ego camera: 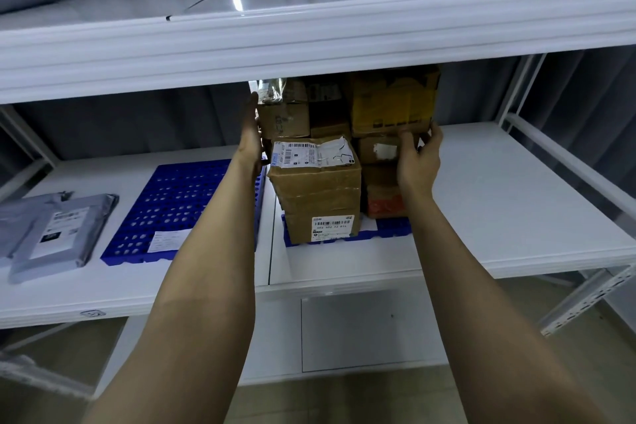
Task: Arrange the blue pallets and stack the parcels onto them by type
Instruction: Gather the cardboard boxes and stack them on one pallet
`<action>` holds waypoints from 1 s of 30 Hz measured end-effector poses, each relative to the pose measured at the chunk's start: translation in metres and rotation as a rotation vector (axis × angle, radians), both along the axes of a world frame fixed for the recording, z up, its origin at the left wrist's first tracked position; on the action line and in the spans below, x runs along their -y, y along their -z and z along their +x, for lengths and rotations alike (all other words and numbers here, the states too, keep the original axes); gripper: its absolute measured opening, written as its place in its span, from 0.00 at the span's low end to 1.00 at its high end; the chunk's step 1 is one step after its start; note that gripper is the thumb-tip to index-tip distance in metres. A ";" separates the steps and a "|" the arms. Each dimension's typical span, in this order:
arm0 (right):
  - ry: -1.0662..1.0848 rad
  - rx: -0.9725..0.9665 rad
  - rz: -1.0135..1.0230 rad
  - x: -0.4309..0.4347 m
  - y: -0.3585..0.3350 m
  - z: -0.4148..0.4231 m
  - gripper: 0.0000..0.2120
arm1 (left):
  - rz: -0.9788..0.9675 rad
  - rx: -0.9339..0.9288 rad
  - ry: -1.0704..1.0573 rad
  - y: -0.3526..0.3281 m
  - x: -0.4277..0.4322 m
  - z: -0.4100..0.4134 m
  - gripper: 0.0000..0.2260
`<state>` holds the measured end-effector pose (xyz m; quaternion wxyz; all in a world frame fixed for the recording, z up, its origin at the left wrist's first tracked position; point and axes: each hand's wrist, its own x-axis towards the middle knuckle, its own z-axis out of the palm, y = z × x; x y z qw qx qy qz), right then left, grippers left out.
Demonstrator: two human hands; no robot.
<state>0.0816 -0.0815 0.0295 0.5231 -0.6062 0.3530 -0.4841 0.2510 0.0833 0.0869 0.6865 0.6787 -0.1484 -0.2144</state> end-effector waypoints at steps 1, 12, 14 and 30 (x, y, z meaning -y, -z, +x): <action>-0.003 -0.005 0.002 0.000 0.000 0.000 0.27 | -0.004 -0.006 0.005 0.000 -0.001 0.000 0.30; 0.049 -0.036 -0.024 -0.005 0.005 -0.009 0.27 | -0.100 -0.030 -0.091 0.006 -0.011 -0.016 0.29; 0.072 -0.043 -0.040 -0.008 0.007 -0.013 0.27 | -0.085 0.041 -0.139 0.009 -0.018 -0.025 0.25; 0.256 -0.109 -0.005 -0.027 0.036 -0.055 0.27 | 0.246 0.683 -0.241 0.063 -0.054 -0.112 0.50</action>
